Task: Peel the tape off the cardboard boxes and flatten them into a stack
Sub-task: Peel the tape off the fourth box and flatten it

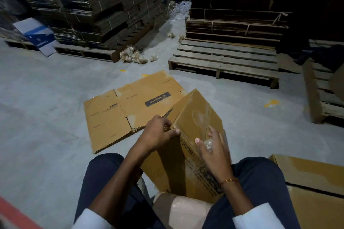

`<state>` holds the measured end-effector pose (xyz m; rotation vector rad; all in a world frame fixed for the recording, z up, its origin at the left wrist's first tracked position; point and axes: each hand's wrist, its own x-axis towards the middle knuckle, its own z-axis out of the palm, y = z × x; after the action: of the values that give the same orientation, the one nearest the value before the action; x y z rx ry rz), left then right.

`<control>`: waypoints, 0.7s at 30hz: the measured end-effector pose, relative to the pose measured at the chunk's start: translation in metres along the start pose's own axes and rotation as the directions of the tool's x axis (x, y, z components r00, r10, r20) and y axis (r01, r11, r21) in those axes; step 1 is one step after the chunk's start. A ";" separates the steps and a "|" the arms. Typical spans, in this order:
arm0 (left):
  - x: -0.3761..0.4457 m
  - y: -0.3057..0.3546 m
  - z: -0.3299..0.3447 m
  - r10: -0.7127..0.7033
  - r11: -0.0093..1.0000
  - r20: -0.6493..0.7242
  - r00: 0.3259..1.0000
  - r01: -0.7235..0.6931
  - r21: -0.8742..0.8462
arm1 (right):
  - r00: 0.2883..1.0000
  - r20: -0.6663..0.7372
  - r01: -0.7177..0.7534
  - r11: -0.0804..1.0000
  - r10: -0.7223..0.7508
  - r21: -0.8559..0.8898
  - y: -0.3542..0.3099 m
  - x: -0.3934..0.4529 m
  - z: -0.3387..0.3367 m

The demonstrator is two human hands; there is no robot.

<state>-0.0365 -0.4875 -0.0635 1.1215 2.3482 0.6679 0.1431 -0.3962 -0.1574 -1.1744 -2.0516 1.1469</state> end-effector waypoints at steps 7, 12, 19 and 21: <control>-0.002 0.008 0.002 0.013 1.000 -0.063 0.998 -0.014 -0.019 | 1.000 0.004 0.003 1.000 -0.003 0.002 0.004 0.001 0.000; 0.003 0.003 -0.007 0.004 0.964 0.057 0.998 0.011 -0.266 | 1.000 0.004 0.009 1.000 -0.009 0.009 0.005 0.002 0.002; 0.007 0.004 -0.006 -0.016 0.959 0.081 0.997 0.038 -0.281 | 1.000 -0.001 0.009 1.000 -0.009 0.018 0.008 0.003 0.003; 0.006 0.003 -0.006 -0.020 0.944 0.089 0.996 0.048 -0.327 | 1.000 0.000 0.016 1.000 -0.016 0.009 0.009 0.002 0.003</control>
<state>-0.0414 -0.4822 -0.0583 0.9375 2.0807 0.9401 0.1437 -0.3929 -0.1660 -1.1519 -2.0504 1.1474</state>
